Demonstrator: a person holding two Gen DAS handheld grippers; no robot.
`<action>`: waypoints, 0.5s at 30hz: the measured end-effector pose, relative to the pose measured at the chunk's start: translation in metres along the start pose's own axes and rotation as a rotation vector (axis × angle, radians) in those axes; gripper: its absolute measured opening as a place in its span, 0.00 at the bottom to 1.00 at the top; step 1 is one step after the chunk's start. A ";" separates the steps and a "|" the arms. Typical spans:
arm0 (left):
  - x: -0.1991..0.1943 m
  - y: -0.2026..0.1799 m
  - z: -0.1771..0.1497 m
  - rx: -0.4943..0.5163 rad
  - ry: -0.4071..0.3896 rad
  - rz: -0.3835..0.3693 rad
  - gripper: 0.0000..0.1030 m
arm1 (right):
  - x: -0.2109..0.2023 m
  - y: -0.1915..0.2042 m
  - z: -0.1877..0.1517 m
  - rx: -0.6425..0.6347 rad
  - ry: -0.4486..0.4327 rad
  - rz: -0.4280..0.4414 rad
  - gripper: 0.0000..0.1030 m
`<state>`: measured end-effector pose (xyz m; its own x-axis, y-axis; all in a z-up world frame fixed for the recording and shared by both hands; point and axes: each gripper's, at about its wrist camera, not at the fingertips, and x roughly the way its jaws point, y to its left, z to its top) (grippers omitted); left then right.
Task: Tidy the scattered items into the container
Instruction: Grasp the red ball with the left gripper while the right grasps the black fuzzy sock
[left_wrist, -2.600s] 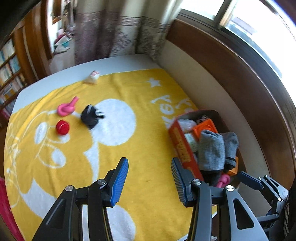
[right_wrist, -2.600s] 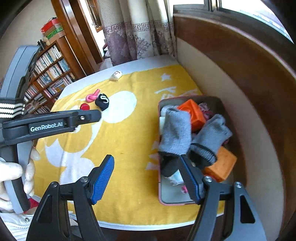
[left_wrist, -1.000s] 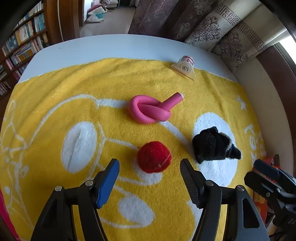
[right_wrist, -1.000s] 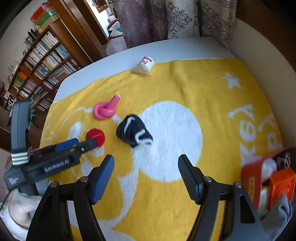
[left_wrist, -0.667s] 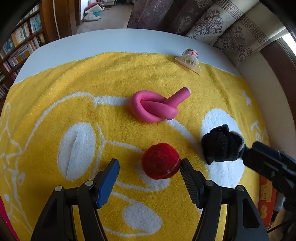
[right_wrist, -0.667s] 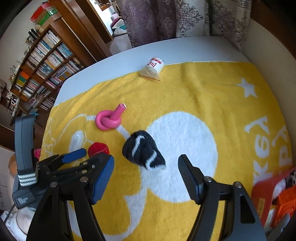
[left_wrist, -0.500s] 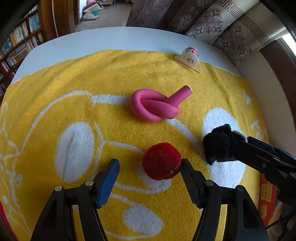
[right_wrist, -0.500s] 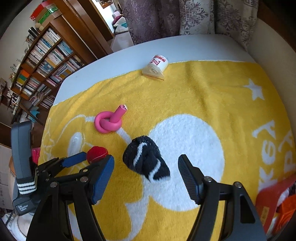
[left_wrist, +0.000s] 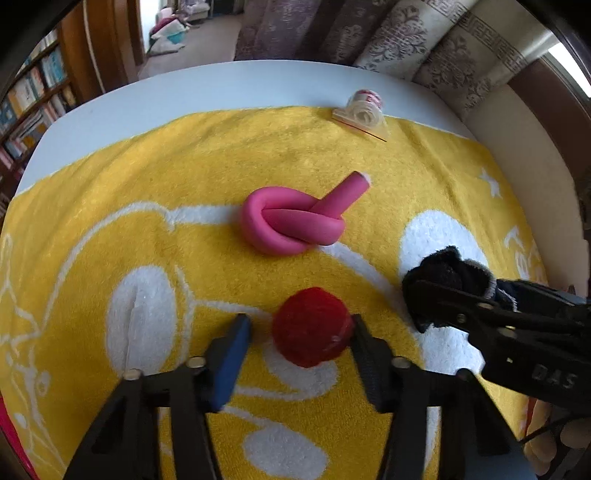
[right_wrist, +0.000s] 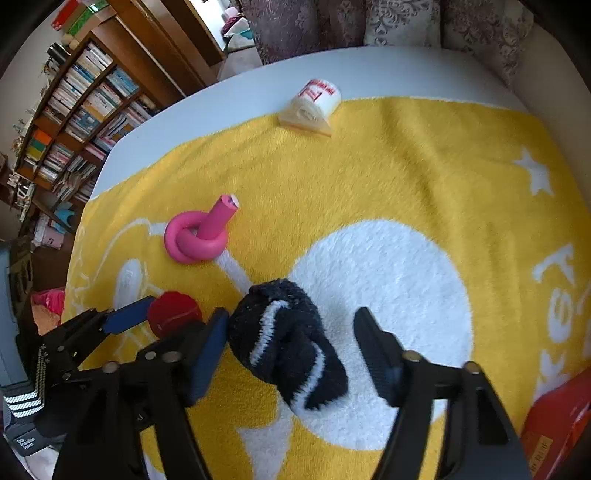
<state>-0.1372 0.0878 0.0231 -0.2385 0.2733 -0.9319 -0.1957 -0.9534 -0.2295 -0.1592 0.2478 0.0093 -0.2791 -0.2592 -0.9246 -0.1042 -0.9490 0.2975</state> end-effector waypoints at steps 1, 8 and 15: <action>0.000 -0.001 0.000 0.002 0.004 -0.015 0.37 | 0.000 0.000 -0.001 0.005 0.003 0.015 0.51; -0.008 -0.009 -0.003 0.011 0.003 -0.014 0.37 | -0.021 0.002 -0.009 -0.027 -0.049 -0.024 0.48; -0.027 -0.020 -0.005 0.014 -0.023 0.003 0.37 | -0.053 -0.015 -0.021 0.019 -0.106 -0.024 0.48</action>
<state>-0.1220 0.0992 0.0518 -0.2609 0.2739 -0.9257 -0.2082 -0.9523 -0.2231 -0.1223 0.2724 0.0486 -0.3757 -0.2154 -0.9014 -0.1301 -0.9507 0.2814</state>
